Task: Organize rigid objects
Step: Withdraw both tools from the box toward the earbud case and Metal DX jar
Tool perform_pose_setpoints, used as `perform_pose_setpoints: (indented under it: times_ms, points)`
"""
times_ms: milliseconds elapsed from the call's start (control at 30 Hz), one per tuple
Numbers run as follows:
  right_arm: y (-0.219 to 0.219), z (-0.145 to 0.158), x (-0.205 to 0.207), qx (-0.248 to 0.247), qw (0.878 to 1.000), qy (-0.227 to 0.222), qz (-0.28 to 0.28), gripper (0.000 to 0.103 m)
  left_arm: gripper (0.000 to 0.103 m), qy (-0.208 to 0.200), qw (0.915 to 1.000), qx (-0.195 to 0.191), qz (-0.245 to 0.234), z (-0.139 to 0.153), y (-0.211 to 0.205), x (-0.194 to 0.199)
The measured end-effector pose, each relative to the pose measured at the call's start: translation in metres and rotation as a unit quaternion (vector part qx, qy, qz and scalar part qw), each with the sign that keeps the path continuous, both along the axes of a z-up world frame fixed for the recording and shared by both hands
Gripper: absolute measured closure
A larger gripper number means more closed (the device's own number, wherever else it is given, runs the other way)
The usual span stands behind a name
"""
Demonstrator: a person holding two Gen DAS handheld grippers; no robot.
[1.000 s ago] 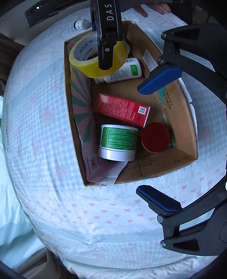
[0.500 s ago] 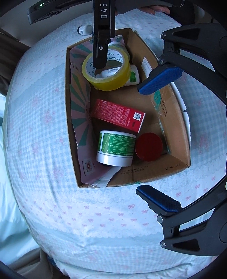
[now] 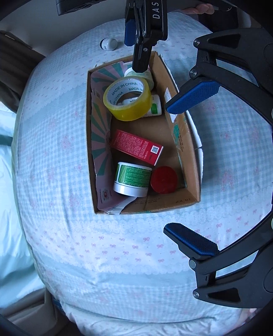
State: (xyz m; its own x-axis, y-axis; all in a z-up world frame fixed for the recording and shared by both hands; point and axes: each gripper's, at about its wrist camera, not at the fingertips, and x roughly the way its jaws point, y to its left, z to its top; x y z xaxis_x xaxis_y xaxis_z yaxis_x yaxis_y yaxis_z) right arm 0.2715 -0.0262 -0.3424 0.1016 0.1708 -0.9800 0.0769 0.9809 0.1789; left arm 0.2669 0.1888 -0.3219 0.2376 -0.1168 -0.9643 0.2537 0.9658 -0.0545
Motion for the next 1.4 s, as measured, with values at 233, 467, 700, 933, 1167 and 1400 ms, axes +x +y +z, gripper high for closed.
perform_pose_setpoints:
  times_ms: [233,467,700,933,1167,1400]
  points:
    - [-0.035,0.066,-0.037,-0.016,0.998,-0.055,-0.024,0.001,0.000,-0.035,0.9989,-0.019,0.023,0.057,-0.018,-0.028]
    - [-0.100,0.115,-0.081,-0.035,0.993,-0.097,-0.052,0.001,0.000,-0.068,0.9962,-0.047,0.030,0.103,-0.077,-0.054]
    - [-0.186,0.123,-0.112,-0.065,0.986,-0.137,-0.073,0.001,0.000,-0.089,0.9948,-0.037,0.032,0.113,-0.169,-0.073]
    - [-0.263,0.088,-0.126,-0.062,0.980,-0.172,-0.081,0.001,0.000,-0.068,0.9953,-0.066,0.021,0.081,-0.273,-0.051]
    - [-0.316,0.010,-0.115,-0.065,0.971,-0.223,-0.045,0.001,0.000,-0.046,0.9962,-0.073,0.009,-0.005,-0.360,-0.003]
    - [-0.341,-0.064,-0.077,-0.055,0.968,-0.243,0.037,0.001,0.000,-0.059,0.9965,-0.059,0.005,-0.099,-0.398,0.025]
